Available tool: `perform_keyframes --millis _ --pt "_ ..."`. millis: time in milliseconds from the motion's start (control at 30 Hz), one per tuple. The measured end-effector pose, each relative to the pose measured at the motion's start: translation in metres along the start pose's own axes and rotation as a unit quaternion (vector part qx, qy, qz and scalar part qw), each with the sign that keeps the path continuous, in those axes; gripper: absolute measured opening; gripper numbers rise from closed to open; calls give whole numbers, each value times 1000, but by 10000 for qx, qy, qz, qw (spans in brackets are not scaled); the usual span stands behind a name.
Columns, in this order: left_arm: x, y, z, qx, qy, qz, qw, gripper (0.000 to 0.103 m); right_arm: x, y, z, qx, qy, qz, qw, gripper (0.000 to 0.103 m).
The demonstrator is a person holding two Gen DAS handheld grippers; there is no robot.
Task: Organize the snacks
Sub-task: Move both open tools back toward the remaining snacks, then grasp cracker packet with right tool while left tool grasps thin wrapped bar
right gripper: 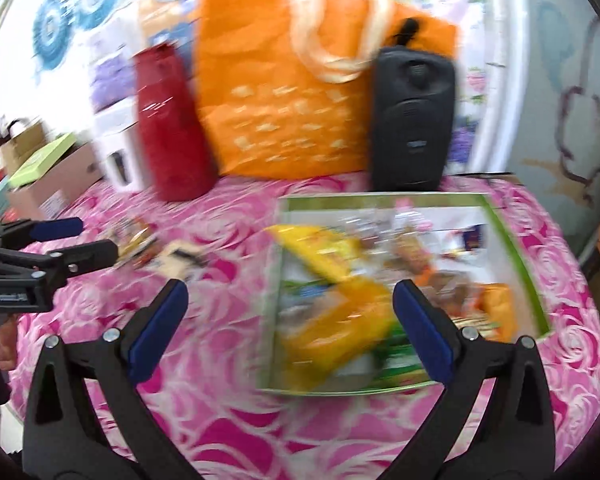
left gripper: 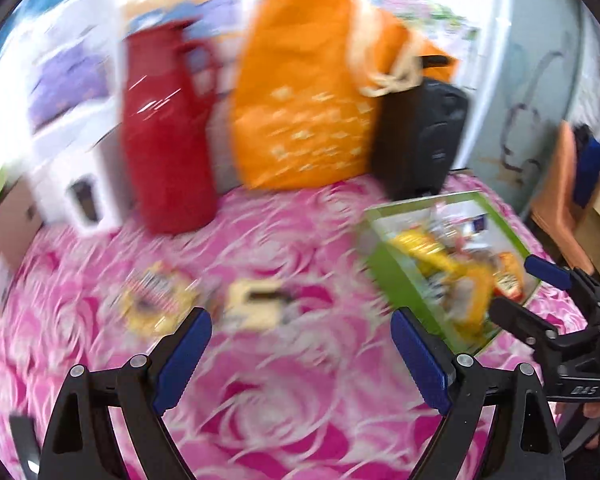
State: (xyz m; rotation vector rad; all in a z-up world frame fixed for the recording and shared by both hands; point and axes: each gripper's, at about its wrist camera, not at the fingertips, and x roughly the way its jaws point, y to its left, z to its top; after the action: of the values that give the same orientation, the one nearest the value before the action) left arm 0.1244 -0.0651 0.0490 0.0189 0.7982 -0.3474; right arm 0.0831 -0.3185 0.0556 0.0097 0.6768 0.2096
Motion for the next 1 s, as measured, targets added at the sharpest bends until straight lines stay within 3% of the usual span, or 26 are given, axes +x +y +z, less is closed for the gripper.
perform_keyframes --millis 200,367,567,700,867,1000 --pt "1 68 -33 -625 224 383 9971 93 36 64 -5 -594 409 675 9951 102" --pt "-2 104 -49 -970 270 331 9944 93 82 99 -8 -822 883 1101 9866 102" --pt "3 122 -54 -996 284 205 9944 93 140 112 11 -918 1137 1150 9826 102" --pt "0 135 -53 -1066 228 41 9940 93 175 118 23 -1085 1334 1585 9723 102" --pt "1 147 -47 -1029 188 -131 9944 93 207 135 27 -1642 1371 1510 9651 102" --pt "7 142 -42 -881 250 -279 9954 85 220 128 25 -1263 1680 1804 9609 102"
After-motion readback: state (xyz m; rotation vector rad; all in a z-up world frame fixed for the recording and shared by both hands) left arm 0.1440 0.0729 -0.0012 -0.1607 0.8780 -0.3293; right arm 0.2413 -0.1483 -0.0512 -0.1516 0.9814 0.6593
